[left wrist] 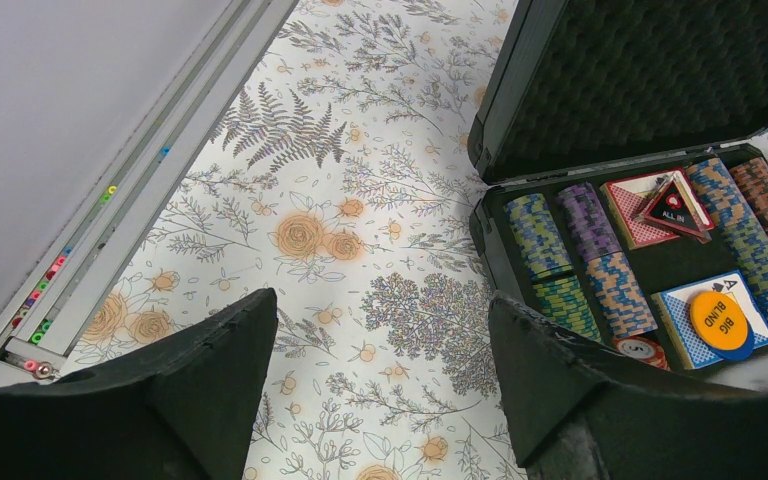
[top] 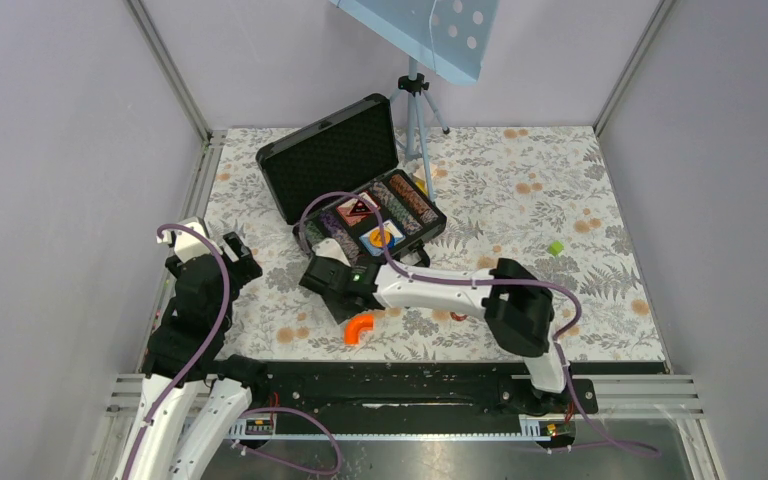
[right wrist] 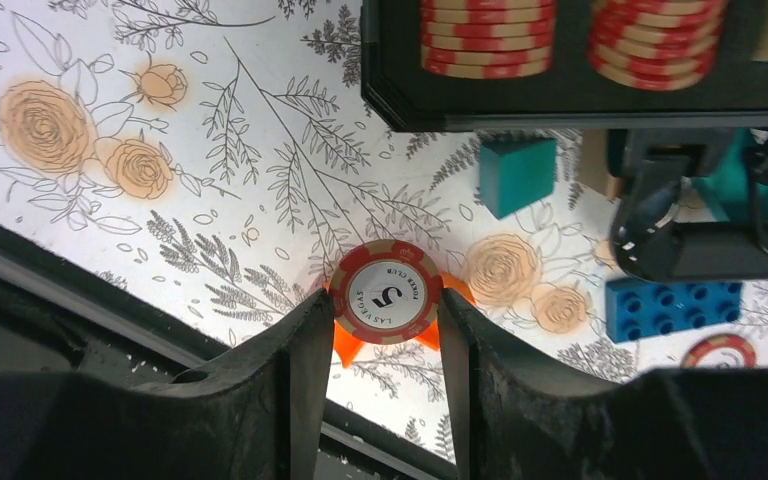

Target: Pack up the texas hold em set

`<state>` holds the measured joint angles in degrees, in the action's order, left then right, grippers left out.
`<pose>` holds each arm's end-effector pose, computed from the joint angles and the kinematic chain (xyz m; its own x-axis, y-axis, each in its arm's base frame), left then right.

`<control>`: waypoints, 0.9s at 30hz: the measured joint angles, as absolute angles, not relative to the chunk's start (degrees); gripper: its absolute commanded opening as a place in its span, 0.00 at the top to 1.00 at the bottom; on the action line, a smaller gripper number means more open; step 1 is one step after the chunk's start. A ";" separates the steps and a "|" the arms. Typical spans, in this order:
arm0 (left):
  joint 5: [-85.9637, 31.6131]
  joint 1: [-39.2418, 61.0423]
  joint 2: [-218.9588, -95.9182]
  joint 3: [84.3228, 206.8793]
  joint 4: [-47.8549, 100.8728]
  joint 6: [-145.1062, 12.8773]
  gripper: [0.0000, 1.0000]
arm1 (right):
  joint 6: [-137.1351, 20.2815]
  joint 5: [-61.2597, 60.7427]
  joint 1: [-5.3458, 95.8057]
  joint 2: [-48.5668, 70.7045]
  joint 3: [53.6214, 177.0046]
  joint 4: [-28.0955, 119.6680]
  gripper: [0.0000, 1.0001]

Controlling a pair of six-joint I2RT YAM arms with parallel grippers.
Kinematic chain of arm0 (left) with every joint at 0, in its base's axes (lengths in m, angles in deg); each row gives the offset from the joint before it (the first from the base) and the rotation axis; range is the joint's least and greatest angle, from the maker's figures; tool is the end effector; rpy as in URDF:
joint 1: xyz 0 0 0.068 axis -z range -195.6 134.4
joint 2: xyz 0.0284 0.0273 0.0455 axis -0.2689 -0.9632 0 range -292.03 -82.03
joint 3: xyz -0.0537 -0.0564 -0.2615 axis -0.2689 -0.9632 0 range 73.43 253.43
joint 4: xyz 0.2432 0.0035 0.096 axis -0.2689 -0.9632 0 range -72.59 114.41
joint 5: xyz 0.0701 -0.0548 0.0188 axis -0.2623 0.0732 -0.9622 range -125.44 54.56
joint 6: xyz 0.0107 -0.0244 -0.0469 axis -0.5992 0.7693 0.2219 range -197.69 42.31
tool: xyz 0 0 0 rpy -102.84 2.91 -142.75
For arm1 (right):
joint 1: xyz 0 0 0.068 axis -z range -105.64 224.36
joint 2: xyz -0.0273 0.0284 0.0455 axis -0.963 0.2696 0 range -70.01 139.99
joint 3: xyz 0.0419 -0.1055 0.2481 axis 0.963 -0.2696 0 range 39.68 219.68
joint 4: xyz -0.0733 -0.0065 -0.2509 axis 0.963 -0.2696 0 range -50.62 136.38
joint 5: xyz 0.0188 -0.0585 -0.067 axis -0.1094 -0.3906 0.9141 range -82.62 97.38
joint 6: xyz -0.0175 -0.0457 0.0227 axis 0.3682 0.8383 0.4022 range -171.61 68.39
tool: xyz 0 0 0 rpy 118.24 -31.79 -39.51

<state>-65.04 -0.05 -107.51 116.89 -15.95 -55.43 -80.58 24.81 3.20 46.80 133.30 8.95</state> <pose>0.0945 -0.0080 0.3198 -0.2610 -0.2694 -0.9270 -0.3306 0.9272 -0.1764 0.1524 0.4138 0.2137 -0.6606 -0.5049 -0.5555 -0.6122 0.7907 0.0093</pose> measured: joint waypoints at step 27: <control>-65.02 -0.05 -107.53 116.89 -15.93 -55.43 0.23 | -87.12 31.98 20.18 15.46 86.79 13.59 0.52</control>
<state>-65.02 -0.05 -107.53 116.89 -15.93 -55.43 -87.12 31.98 20.18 15.46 86.79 13.59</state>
